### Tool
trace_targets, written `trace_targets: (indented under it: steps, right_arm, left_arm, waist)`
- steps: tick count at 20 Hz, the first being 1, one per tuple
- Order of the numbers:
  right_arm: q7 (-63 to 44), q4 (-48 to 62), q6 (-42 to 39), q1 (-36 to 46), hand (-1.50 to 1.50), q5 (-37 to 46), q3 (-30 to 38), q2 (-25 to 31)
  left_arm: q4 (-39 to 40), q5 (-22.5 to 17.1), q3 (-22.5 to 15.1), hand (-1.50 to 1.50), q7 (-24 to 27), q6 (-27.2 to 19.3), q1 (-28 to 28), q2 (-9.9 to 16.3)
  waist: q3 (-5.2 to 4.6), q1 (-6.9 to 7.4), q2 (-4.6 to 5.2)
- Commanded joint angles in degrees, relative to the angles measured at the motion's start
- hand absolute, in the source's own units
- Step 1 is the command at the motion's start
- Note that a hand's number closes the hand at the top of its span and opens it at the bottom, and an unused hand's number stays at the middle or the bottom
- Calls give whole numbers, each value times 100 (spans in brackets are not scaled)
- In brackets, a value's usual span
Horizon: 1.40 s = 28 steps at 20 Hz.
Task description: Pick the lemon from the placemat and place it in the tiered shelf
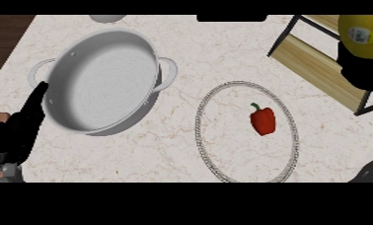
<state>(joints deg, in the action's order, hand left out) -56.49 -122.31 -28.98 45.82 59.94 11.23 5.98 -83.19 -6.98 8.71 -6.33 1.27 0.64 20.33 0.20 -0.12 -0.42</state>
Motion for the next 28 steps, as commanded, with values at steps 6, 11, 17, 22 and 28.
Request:
trace_targets:
  steps: [6,11,17,22,28]
  right_arm:
    - [-509,956,-1114,1099,150,404,476,968]
    - [-189,1832,-1194,1592,150,513,698,1331]
    - [527,2607,-705,1458,150,569,1131,1932]
    - [894,3499,34,1270,150,907,893,2118]
    - [1345,4434,548,1384,150,666,1196,2517]
  left_arm:
    - [-85,68,-128,0,31,44,216,-194]
    - [22,49,9,0,190,163,256,-105]
    - [249,207,-146,0,4,36,-68,-311]
    - [607,195,-44,0,359,221,-240,-278]
    - [197,98,151,0,34,333,-61,-105]
  waist:
    - [-27,15,13]
    - [-28,52,30]
    - [-22,17,51]
    - [-25,46,76]
    - [-21,76,57]
